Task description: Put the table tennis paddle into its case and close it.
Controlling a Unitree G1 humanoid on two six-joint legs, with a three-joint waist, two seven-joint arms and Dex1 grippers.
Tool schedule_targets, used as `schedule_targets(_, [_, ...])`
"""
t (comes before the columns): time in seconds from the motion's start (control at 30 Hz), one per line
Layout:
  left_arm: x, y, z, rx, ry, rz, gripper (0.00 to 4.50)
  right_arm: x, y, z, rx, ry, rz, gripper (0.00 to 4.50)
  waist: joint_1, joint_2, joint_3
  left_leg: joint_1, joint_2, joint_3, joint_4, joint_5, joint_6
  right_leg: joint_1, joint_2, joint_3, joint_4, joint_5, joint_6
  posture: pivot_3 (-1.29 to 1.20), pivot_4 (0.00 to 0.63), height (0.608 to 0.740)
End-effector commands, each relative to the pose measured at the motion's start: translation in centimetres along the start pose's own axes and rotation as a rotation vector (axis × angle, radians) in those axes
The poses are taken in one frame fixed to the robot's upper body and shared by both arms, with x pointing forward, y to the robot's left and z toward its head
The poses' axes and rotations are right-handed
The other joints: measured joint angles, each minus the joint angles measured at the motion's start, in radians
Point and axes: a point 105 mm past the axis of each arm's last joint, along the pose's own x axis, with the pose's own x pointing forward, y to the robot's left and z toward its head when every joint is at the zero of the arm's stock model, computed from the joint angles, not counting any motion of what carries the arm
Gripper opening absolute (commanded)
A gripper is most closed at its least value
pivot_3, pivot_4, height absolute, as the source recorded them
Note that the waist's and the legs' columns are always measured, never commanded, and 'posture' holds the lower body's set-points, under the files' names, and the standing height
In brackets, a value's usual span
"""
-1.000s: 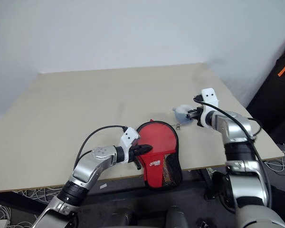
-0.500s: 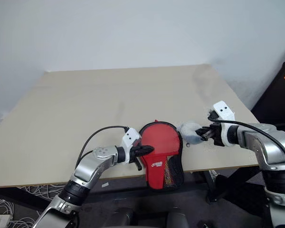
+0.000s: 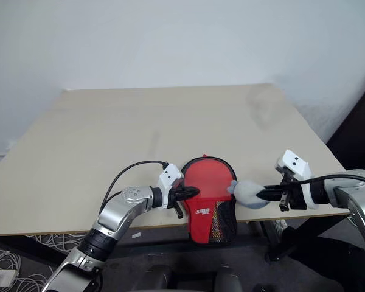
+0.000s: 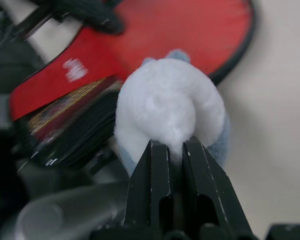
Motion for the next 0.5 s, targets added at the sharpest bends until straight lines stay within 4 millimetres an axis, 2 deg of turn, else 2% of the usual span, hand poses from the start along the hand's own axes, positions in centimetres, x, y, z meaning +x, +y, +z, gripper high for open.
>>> schedule_targets(0.03, [0.0, 0.4, -1.8, -0.012, 0.077, 0.017, 0.00, -1.1, 0.4, 0.5, -0.051, 0.010, 0.014, 0.02, 0.001, 0.000, 0.000, 0.000, 0.000, 0.000, 0.000, 0.000, 0.000, 0.000, 0.000, 0.000, 0.000, 0.000, 0.000, 0.00, 0.000, 0.698])
schedule_targets(0.17, [-0.1, 0.3, -1.9, -0.011, 0.081, 0.014, 0.00, -1.1, 0.5, 0.1, -0.056, 0.019, 0.027, 0.02, 0.002, 0.000, 0.000, 0.000, 0.000, 0.000, 0.000, 0.000, 0.000, 0.000, 0.000, 0.000, 0.000, 0.000, 0.000, 0.00, 0.000, 0.698])
schedule_targets(0.33, [-0.1, 0.3, -1.9, -0.009, 0.086, 0.009, 0.00, -1.1, 1.9, -0.6, -0.068, 0.047, 0.103, 0.02, 0.004, 0.000, 0.000, 0.000, 0.000, 0.000, 0.001, 0.000, 0.000, 0.000, 0.000, 0.000, 0.000, 0.000, 0.000, 0.00, 0.000, 0.698])
schedule_targets(0.5, [0.0, 0.3, -1.8, -0.006, 0.086, 0.005, 0.00, -1.7, 2.3, -1.6, -0.071, 0.085, 0.134, 0.02, 0.004, -0.001, 0.000, 0.000, 0.000, 0.000, 0.001, -0.001, 0.000, 0.001, 0.000, 0.000, 0.000, -0.001, 0.000, 0.00, 0.000, 0.698])
